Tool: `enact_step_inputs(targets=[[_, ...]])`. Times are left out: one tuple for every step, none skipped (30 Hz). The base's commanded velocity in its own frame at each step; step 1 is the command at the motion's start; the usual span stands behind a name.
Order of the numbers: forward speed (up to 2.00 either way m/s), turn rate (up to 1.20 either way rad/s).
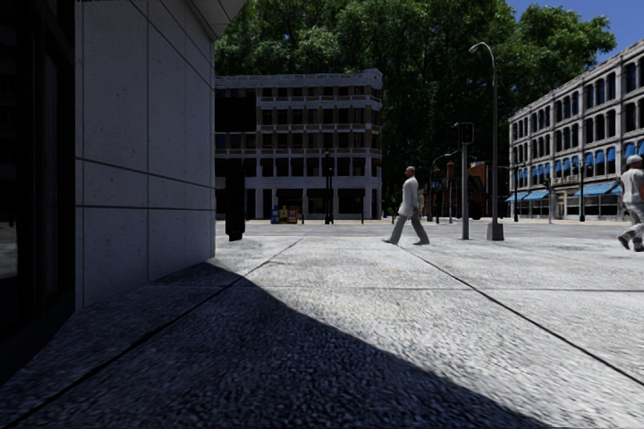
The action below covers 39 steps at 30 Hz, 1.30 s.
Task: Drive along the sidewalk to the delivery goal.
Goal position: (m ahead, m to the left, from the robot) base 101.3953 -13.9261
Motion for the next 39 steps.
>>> enact_step_inputs(targets=[[1.55, 0.00], [1.55, 0.00], [1.55, 0.00], [1.55, 0.00], [1.55, 0.00], [1.55, 0.00], [1.55, 0.00], [1.55, 0.00], [1.55, 0.00], [1.55, 0.00], [1.55, 0.00], [1.55, 0.00], [1.55, 0.00], [1.55, 0.00], [1.55, 0.00], [1.55, 0.00], [1.55, 0.00], [1.55, 0.00], [1.55, 0.00], [1.55, 0.00], [1.55, 0.00], [1.55, 0.00], [1.55, 0.00], [1.55, 0.00], [1.55, 0.00], [1.55, 0.00], [1.55, 0.00], [1.55, 0.00], [1.55, 0.00], [1.55, 0.00], [1.55, 0.00], [1.55, 0.00], [1.55, 0.00], [1.55, 0.00], [1.55, 0.00], [1.55, 0.00], [1.55, 0.00], [1.55, 0.00], [1.55, 0.00]])
